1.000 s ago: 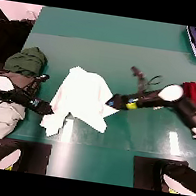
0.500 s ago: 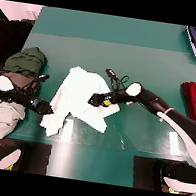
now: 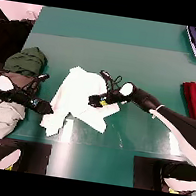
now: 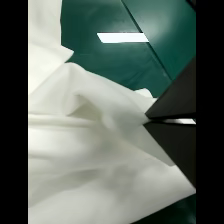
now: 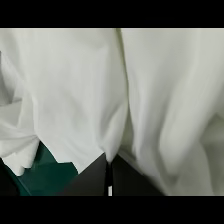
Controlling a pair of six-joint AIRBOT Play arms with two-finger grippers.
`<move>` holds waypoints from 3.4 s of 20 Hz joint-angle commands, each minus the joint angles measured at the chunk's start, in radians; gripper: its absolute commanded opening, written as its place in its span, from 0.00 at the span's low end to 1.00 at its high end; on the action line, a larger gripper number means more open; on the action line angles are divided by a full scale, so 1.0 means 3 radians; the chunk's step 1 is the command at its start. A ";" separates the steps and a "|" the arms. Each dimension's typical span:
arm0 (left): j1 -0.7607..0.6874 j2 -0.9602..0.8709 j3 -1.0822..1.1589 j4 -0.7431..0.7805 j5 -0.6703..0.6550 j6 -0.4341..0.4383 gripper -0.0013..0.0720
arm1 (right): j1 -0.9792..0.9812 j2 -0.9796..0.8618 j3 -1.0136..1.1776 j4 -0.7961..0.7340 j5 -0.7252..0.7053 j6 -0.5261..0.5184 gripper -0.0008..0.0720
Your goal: Fold the shirts.
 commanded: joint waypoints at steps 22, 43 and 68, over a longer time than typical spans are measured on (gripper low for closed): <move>0.0003 0.0196 0.4100 0.0682 -0.0216 -0.0435 0.05 | -0.3494 0.2124 0.2434 -0.0544 0.1696 -0.0047 0.04; 0.0003 0.0189 0.0318 0.0173 0.0123 -0.0108 0.05 | -0.2828 0.0760 0.1356 -0.0543 0.0992 -0.0102 0.13; 0.0970 -0.0618 0.0318 0.0168 0.0401 0.0048 0.81 | -0.3362 0.2483 -0.1550 -0.0782 0.1876 -0.0127 0.63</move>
